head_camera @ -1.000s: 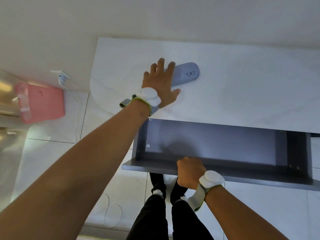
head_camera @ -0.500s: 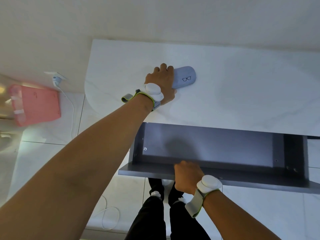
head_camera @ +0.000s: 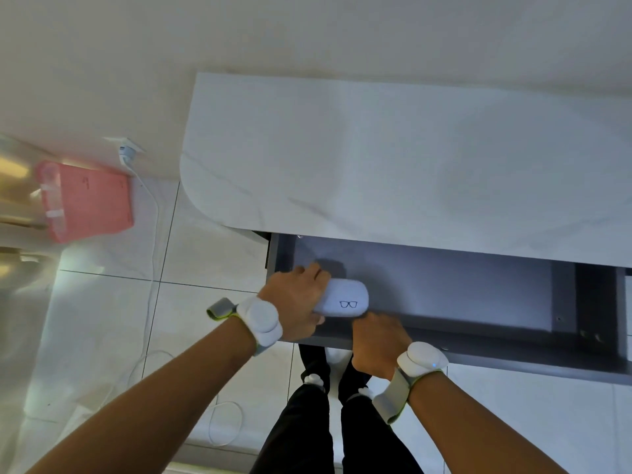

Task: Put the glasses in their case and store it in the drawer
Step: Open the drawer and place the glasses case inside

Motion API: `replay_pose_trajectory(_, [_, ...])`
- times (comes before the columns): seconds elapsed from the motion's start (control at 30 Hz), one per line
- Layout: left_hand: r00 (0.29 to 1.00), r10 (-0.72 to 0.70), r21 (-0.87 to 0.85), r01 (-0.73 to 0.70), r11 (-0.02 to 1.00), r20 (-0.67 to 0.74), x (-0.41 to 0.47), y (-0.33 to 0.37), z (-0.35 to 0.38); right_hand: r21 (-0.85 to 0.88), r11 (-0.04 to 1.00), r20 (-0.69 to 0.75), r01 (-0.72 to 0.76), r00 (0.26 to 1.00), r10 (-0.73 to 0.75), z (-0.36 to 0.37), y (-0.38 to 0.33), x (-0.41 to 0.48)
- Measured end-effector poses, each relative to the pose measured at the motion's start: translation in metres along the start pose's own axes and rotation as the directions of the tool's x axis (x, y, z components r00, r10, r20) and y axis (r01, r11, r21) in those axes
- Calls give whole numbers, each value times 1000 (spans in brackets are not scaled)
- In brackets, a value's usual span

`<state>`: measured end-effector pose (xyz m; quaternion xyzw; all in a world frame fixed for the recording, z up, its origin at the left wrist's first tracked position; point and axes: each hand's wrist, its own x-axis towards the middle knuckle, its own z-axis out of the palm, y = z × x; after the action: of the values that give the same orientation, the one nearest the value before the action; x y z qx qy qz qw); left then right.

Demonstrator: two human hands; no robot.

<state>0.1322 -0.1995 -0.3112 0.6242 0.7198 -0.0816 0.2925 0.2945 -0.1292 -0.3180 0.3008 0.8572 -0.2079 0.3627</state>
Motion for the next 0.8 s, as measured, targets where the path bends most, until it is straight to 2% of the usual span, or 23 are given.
replay_pose_trajectory(0.2, [999,-43,77,41,996,16,70,-10,60,-111,991,32,-71,997,75,0,-3,2])
replay_pose_trajectory(0.5, [1000,-24,119,22,993,14,110,-20,94,-103,995,8,-20,1000,21,0,2,2])
replay_pose_trajectory(0.7, [1000,-15,76,15,997,-8,110,-24,102,-94,996,18,-2,1000,4,1,2,4])
replay_pose_trajectory(0.8, [997,-67,-53,65,997,-34,99,-21,84,-82,996,3,-22,1000,22,3,2,4])
